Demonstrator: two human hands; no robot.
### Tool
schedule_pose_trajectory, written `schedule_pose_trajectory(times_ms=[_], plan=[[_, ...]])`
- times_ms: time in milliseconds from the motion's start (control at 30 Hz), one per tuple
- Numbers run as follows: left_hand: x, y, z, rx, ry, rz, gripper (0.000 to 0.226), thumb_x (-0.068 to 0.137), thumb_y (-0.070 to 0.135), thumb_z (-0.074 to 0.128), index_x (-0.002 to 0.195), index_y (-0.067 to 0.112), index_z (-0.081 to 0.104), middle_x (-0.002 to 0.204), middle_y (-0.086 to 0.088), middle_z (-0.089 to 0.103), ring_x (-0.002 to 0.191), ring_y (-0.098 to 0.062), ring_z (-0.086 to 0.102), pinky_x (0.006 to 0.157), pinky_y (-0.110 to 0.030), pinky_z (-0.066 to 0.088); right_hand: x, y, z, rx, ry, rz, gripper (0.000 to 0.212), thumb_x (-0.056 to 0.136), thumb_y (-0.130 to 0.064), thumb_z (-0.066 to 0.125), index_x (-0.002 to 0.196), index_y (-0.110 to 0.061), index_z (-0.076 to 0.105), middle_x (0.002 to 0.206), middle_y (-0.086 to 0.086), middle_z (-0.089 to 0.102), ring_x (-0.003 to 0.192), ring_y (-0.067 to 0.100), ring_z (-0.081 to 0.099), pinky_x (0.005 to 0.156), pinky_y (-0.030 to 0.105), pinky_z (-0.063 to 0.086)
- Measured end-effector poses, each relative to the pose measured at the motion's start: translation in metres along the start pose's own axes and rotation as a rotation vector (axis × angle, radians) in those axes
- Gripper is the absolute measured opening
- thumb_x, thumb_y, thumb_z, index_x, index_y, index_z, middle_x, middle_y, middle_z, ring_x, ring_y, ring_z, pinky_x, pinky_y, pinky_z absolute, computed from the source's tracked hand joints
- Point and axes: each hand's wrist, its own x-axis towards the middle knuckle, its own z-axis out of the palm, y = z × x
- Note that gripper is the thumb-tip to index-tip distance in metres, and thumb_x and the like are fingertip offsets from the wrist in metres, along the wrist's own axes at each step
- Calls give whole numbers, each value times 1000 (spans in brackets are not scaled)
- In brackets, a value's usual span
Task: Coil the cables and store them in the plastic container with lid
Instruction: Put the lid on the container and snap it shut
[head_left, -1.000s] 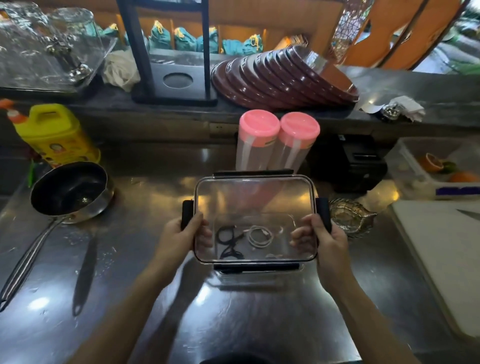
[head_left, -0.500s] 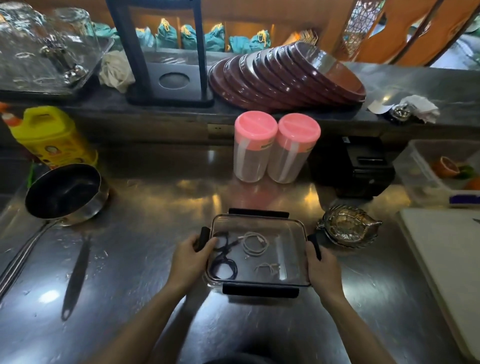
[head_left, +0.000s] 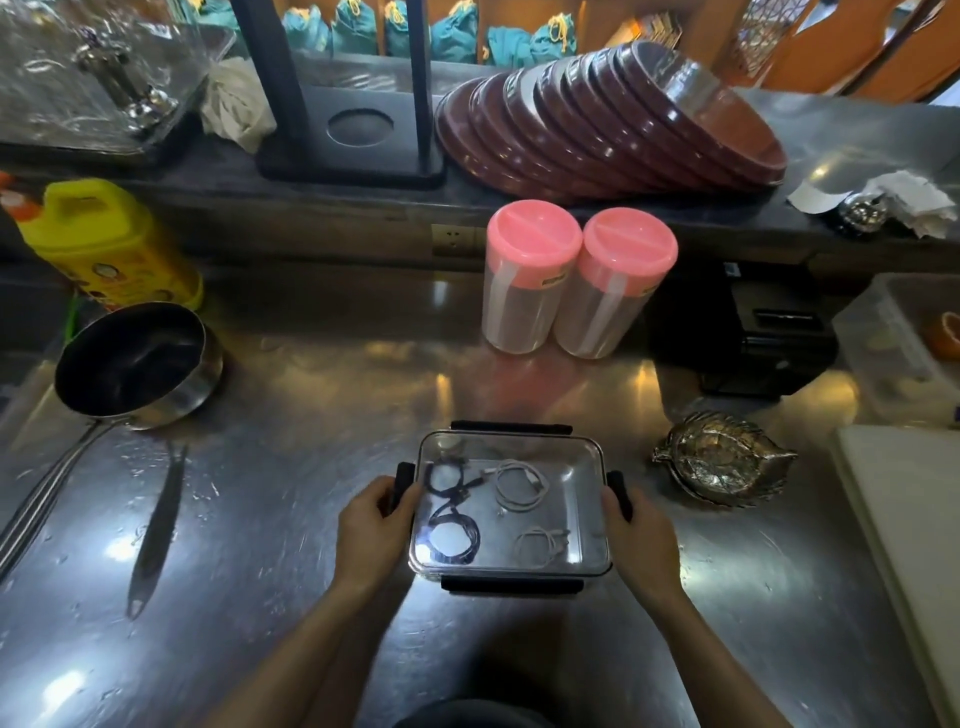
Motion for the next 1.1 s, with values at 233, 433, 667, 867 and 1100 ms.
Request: schedule_pose_trajectory(times_ms=[233,433,667,867,1100], plan=[[-5,12,0,-105,4,-38,37,91,18,74,63,2,55,54,-2,47,42,-2,37,42,-12,30,2,-1,-1,180,-17,82,24,100,-33,60,85,-16,69,79,13,68,70,20,60,62,34,42],[-7,10,-3,-97,3,-36,44,90,21,73,64,-5,50,54,-7,44,44,-4,33,42,-14,28,3,-2,-3,199,-12,124,21,99,-31,62,90,-14,72,83,6,71,72,11,61,65,29,45],[-6,4,-4,-151,8,-95,40,89,22,75,74,-12,60,61,-20,58,46,-8,44,44,-15,34,9,2,2,192,-21,145,35,92,-40,67,75,-9,63,67,12,60,63,24,55,60,36,43],[1,15,-7,-374,-80,-281,18,92,1,69,84,-15,66,64,-14,58,37,-2,54,42,-12,44,18,7,-7,406,-127,310,18,93,-27,74,90,-9,77,89,15,78,92,37,74,88,58,60],[3,14,-8,-354,6,-278,26,87,-2,74,106,-16,63,91,-32,67,45,-5,65,44,-14,50,9,-1,-4,287,-8,206,11,92,-29,74,88,-22,67,90,2,73,86,24,71,80,51,61]])
